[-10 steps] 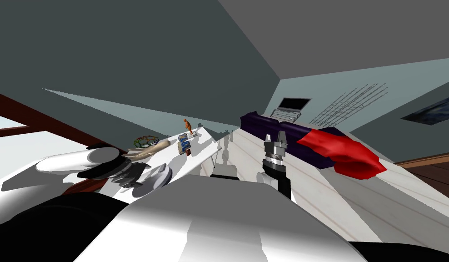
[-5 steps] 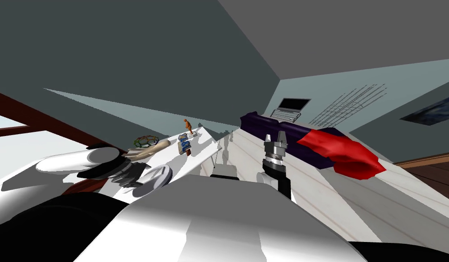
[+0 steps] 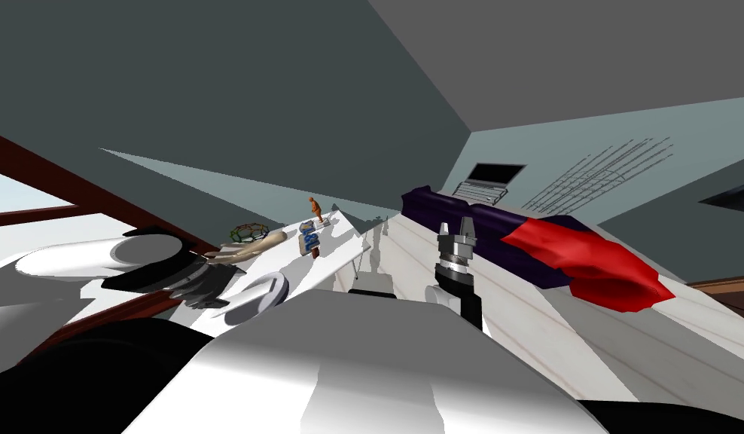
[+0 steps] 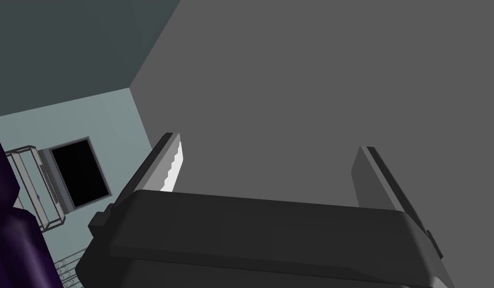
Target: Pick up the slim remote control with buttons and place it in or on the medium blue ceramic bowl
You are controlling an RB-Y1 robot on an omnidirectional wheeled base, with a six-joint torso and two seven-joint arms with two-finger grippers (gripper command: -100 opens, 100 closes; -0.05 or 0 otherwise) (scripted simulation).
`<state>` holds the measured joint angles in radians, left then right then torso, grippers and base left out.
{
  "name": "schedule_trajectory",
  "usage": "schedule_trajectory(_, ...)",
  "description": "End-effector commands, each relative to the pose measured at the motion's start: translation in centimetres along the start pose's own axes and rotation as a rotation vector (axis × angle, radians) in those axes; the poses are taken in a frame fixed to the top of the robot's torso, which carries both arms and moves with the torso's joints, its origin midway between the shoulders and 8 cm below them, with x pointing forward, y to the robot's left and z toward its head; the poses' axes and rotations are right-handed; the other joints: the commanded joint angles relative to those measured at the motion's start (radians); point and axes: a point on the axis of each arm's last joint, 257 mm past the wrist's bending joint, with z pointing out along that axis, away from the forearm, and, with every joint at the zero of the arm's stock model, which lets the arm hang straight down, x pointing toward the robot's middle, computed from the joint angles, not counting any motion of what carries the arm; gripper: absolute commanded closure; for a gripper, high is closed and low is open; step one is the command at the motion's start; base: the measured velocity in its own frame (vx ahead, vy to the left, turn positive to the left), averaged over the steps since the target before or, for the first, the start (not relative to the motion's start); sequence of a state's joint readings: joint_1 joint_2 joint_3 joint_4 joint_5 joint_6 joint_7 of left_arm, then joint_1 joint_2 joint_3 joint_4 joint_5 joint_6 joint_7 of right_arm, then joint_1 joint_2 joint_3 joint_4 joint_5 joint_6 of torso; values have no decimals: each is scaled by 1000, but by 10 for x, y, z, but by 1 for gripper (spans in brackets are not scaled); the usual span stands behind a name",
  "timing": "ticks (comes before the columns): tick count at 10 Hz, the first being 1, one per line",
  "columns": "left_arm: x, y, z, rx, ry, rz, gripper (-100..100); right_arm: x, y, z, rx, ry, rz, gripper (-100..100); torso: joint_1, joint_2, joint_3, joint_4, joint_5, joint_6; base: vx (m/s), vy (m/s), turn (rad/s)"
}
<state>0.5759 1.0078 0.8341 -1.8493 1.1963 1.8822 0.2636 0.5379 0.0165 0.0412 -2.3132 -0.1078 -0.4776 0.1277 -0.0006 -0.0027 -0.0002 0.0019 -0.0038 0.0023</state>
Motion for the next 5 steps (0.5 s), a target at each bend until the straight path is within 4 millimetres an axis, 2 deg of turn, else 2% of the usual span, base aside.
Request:
schedule_trajectory(1, 3, 6, -12, -5, -2, 9, -100, 0, 0, 0, 0, 0, 0, 0, 0, 0, 0, 0, 0, 0, 34, 15, 42)
schedule_trajectory(2, 1, 4, -7, -2, -1, 6, -100, 0, 0, 0, 0, 0, 0, 0, -1, 0, 0, 0, 0, 0, 14, 5, 8)
schedule_trajectory(3, 1, 5, -8, -4, -1, 5, 0, 0, 0, 0, 0, 0, 0, 0, -1, 1, 1, 0, 0, 0, 0, 0, 0)
schedule_trajectory(5, 1, 4, -8, -4, -1, 5, 0, 0, 0, 0, 0, 0, 0, 0, -1, 2, 1, 0, 0, 0, 0, 0, 0)
